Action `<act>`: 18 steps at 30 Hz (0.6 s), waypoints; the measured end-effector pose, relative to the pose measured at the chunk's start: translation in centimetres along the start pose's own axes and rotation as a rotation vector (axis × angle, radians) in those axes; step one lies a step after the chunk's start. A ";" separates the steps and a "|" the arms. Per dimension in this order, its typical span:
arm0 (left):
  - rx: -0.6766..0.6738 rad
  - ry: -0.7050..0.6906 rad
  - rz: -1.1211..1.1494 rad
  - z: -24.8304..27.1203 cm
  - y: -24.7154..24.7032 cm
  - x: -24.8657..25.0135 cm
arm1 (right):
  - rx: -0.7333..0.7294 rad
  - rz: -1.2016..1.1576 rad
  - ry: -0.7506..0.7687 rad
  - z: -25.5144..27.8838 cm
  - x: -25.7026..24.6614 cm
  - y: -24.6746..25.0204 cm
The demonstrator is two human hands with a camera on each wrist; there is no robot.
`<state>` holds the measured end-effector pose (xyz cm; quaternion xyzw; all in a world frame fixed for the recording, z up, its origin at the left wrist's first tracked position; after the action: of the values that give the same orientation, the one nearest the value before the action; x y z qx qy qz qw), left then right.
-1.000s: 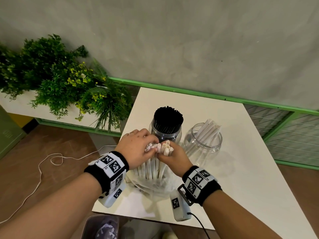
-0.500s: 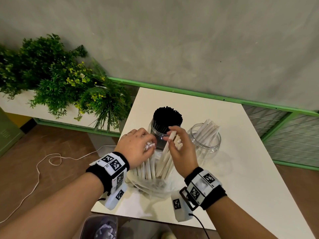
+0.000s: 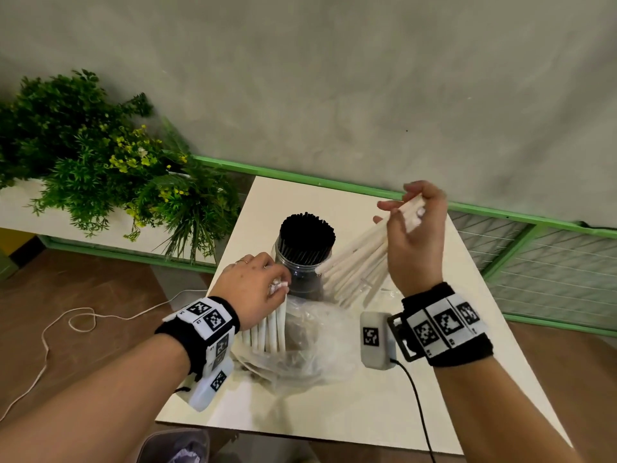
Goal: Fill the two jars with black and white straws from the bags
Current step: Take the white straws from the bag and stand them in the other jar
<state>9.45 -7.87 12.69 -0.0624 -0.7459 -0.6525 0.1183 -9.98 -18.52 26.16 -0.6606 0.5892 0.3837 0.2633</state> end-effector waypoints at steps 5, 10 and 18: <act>0.013 0.001 0.010 0.0 0.0 0.1 | 0.212 0.076 0.195 -2.7 -2.1 5.0; 0.015 0.009 0.014 0.0 -0.1 0.0 | 0.306 0.135 0.208 -3.2 -0.6 6.0; 0.006 0.014 0.002 -0.3 -0.2 0.2 | 0.217 0.273 0.018 -2.7 5.1 3.9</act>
<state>9.25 -8.22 12.54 -0.0585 -0.7469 -0.6506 0.1244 -13.23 -24.24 23.92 -0.5458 0.7136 0.3440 0.2730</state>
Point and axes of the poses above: each hand's wrist, its own z-axis away from the middle knuckle, its own y-axis out of the back of the hand, x = y × z, the point moved 8 cm from there along -z, towards the middle knuckle, and after that the axes turned 6 degrees about -y, right-handed, at the moved point
